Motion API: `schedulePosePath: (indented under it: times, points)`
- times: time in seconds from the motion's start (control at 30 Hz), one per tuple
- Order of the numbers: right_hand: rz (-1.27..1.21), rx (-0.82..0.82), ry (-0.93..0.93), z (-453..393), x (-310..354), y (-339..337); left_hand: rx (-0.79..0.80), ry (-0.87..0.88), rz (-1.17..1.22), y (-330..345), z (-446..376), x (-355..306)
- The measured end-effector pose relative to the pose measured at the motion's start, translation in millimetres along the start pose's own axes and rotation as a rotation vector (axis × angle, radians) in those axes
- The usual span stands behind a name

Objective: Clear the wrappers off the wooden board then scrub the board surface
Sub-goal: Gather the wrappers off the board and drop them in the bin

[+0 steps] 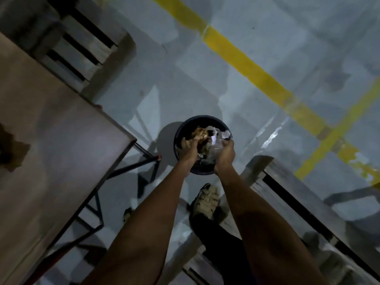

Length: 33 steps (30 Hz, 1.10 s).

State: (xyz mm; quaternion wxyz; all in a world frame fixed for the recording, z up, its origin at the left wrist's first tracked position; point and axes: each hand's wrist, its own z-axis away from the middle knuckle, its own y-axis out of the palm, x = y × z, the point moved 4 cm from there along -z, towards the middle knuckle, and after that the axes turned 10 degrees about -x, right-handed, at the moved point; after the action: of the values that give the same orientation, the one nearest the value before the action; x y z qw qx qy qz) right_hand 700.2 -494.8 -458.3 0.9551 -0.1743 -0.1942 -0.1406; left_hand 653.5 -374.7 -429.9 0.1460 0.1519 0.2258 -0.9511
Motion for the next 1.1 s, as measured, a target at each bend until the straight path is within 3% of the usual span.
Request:
schedulePosePath:
  times: [0.3, 0.43, 0.67, 0.83, 0.97, 1.1]
  points:
    - [0.015, -0.132, -0.071, 61, 19, -5, 0.044, 0.089, 0.007, -34, 56, -11]
    - [-0.020, -0.103, -0.055, 122, 30, -20, 0.089, 0.115, 0.015, -76, 101, -24]
    - [-0.085, -0.114, -0.210, 262, 35, -56, 0.175, 0.255, 0.035, -166, 213, -25]
    - [0.024, -0.010, -0.443, 376, 5, -73, 0.291, 0.277, 0.254, -263, 304, 4]
    - [0.076, 0.007, -0.616, 460, -44, -80, 0.290, 0.292, 0.289, -351, 341, 52]
    - [0.122, 0.142, -0.705, 532, -108, -72, 0.238, 0.324, 0.317, -422, 352, 100]
